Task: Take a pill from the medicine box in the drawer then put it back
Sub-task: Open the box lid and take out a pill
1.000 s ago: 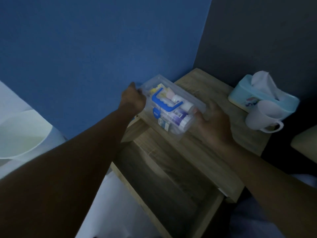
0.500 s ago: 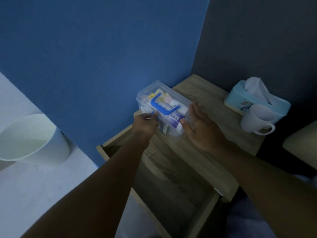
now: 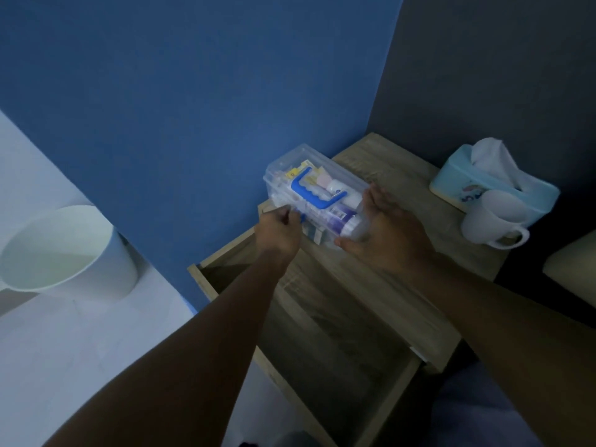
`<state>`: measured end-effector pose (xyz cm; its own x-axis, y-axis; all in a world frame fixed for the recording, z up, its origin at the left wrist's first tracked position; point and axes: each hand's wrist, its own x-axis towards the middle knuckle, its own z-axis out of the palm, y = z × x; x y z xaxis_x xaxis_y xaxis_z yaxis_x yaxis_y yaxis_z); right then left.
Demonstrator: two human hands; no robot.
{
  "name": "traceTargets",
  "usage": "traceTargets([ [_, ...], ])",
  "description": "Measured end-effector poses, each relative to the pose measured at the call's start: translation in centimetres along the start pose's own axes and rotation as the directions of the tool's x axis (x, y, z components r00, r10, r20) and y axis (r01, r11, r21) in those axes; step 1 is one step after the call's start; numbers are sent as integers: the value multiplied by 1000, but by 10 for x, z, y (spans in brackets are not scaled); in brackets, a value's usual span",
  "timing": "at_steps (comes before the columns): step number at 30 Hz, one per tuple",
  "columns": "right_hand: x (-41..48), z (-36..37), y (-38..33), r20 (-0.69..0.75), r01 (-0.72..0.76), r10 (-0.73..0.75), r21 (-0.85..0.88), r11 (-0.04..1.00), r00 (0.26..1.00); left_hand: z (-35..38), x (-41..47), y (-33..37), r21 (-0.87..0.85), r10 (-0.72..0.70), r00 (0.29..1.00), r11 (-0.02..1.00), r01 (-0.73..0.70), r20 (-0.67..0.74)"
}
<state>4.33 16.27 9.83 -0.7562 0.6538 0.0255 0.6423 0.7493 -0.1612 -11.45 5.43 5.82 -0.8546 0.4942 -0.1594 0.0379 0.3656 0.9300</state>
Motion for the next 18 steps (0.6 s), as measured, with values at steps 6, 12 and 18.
traceTargets([
  [6, 5, -3, -6, 65, -29, 34, -83, 996, 997, -3, 4, 5, 172, 65, 998, 983, -68, 24],
  [12, 4, -3, -9, 41, -51, 54, -70, 996, 998, -9, 0, -8, 358, -23, 972, 931, -65, 236],
  [18, 11, -17, -5, 99, -76, 77, -15, 997, 992, -18, -9, 1, 392, 60, 962, 905, -164, 265],
])
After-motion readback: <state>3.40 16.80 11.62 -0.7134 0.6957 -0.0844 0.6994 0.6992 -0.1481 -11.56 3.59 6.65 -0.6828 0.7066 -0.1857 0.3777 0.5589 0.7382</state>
